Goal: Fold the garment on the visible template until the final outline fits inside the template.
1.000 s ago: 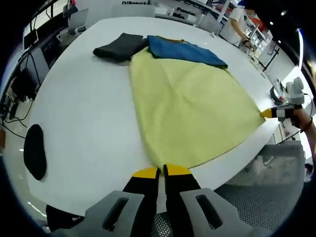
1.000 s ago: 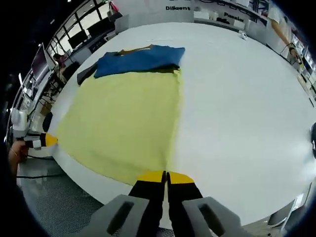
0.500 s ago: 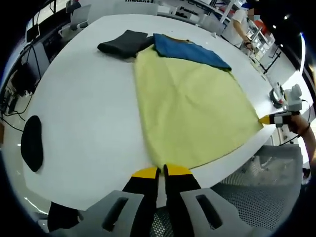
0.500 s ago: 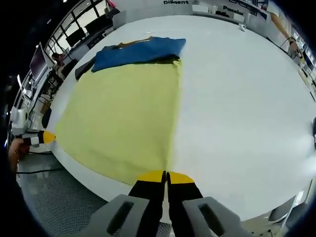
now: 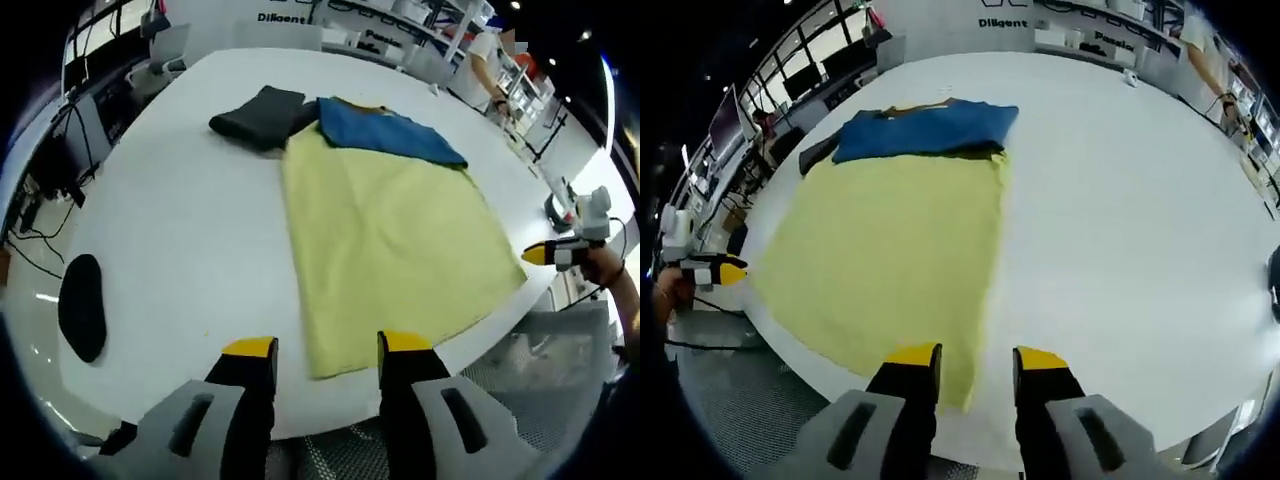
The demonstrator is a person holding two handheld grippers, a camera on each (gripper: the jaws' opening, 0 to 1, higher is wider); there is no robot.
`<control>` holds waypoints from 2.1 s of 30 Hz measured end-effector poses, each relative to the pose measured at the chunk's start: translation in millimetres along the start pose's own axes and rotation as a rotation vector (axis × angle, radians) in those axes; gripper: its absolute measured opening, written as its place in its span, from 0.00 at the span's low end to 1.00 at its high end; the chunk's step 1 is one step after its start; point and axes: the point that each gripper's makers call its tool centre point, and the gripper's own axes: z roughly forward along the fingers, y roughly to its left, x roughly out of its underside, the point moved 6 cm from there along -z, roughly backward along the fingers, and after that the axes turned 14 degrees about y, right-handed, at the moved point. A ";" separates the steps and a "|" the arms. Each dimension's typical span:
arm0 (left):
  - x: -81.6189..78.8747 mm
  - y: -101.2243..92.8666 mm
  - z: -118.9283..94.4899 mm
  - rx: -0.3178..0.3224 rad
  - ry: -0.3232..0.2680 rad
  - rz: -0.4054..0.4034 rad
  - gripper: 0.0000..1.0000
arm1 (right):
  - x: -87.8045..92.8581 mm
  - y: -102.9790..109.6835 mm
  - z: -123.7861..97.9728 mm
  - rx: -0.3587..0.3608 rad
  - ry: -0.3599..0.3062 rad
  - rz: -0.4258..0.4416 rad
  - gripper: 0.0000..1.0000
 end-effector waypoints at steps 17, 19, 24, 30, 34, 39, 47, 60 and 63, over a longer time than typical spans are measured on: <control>-108.7 17.3 -6.6 -0.058 -0.268 -0.001 0.90 | -50.1 14.7 -5.5 -0.032 -0.251 -0.122 0.90; -115.7 19.9 -4.2 -0.061 -0.273 0.000 0.91 | -54.6 17.0 -6.2 -0.046 -0.253 -0.137 0.94; -131.4 27.6 1.2 -0.078 -0.274 0.008 0.90 | -61.9 22.9 -9.2 -0.081 -0.266 -0.168 0.99; -162.1 35.8 6.2 -0.115 -0.288 0.020 0.89 | -65.8 29.6 -10.8 -0.122 -0.263 -0.195 0.99; -182.6 35.8 11.1 -0.116 -0.299 0.011 0.87 | -68.7 23.4 -9.0 -0.069 -0.278 -0.238 0.98; -211.0 38.0 13.4 -0.145 -0.332 0.030 0.85 | -67.1 19.7 -6.3 -0.053 -0.273 -0.241 0.92; -248.2 48.8 25.4 -0.171 -0.325 0.053 0.81 | -65.5 13.8 -3.6 -0.031 -0.264 -0.237 0.91; -290.8 43.6 66.4 -0.133 -0.295 -0.003 0.70 | -71.2 6.7 1.0 -0.017 -0.262 -0.225 0.90; -297.2 43.4 78.8 -0.139 -0.273 0.008 0.67 | -72.0 5.1 1.9 -0.010 -0.259 -0.227 0.90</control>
